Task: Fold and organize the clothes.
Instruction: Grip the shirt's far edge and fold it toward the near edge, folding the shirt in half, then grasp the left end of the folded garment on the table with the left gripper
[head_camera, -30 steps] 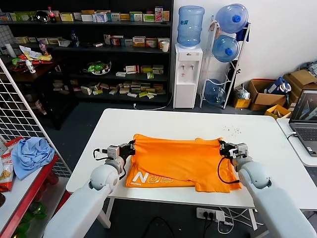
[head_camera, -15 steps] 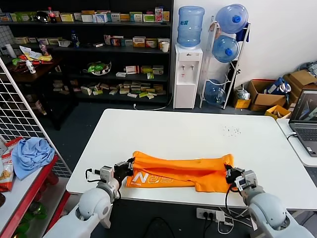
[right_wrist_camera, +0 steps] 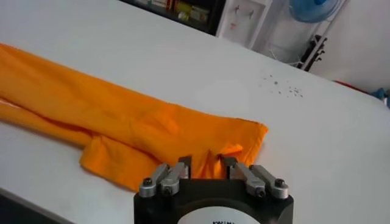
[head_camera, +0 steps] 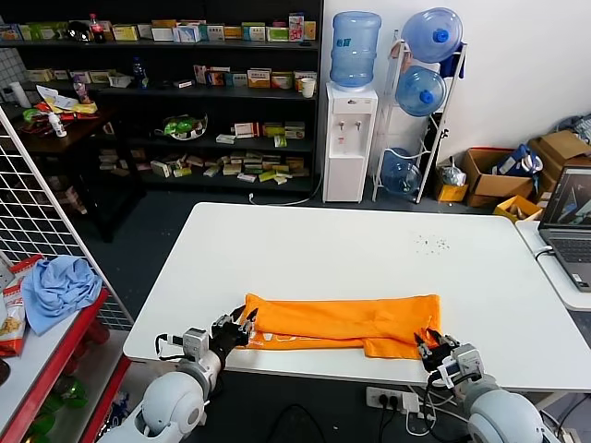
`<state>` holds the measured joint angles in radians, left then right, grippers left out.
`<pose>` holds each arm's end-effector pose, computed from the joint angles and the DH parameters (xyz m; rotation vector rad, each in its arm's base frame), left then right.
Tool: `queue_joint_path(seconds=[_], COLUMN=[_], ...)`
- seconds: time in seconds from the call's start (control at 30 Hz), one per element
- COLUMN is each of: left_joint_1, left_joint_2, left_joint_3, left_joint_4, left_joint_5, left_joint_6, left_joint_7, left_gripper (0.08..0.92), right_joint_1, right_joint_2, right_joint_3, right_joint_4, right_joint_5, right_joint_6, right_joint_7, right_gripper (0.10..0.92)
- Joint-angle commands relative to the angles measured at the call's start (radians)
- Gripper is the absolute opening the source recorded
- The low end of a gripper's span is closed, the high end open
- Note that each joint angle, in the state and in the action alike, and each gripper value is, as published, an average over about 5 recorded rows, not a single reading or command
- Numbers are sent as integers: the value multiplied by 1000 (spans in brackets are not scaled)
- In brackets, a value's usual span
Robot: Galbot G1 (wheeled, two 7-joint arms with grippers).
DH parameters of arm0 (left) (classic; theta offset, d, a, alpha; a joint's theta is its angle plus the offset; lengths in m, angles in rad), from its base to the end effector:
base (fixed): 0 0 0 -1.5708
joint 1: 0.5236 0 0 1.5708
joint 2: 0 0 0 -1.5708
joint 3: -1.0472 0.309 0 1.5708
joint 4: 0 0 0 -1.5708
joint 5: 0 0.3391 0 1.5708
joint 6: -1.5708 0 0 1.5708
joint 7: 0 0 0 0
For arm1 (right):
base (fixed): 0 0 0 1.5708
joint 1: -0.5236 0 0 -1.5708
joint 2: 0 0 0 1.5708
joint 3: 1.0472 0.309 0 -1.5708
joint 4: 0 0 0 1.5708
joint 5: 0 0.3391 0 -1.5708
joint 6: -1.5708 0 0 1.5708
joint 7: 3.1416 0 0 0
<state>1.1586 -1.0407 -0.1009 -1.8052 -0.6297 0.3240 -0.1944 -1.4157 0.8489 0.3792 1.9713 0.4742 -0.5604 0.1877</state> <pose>0.2692 -0.0003 -0.2988 -0.4146 -2.6426 0.0688 0.2298 -0.0831 -0.2628 0.1895 -2.4687 0.4016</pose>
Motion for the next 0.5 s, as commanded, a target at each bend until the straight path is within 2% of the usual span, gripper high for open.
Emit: queue_joint_path(seconds=[0.03, 0.3, 0.37, 0.5], left_joint_1=[24, -23, -37, -58], left_joint_2=[-23, -50, -57, -67], left_joint_3=[-22, -11, -10, -2], left_joint_4=[41, 111, 131, 161], left_joint_5=[-36, -83, -88, -87], left_joint_6=[10, 39, 44, 44], left_joint_7=[-2, -18, -21, -20], left_gripper=[502, 727, 779, 818], right_joint_1=[-32, -38, -41, -46], right_joint_2=[-4, 3, 4, 2], right_joint_3=[8, 11, 13, 19], right_joint_4=[36, 38, 42, 50], right_joint_5=[6, 11, 11, 14], right_joint_6=[-10, -16, -16, -20], right_joint_7=[14, 16, 17, 17], right_gripper=[519, 752, 793, 819])
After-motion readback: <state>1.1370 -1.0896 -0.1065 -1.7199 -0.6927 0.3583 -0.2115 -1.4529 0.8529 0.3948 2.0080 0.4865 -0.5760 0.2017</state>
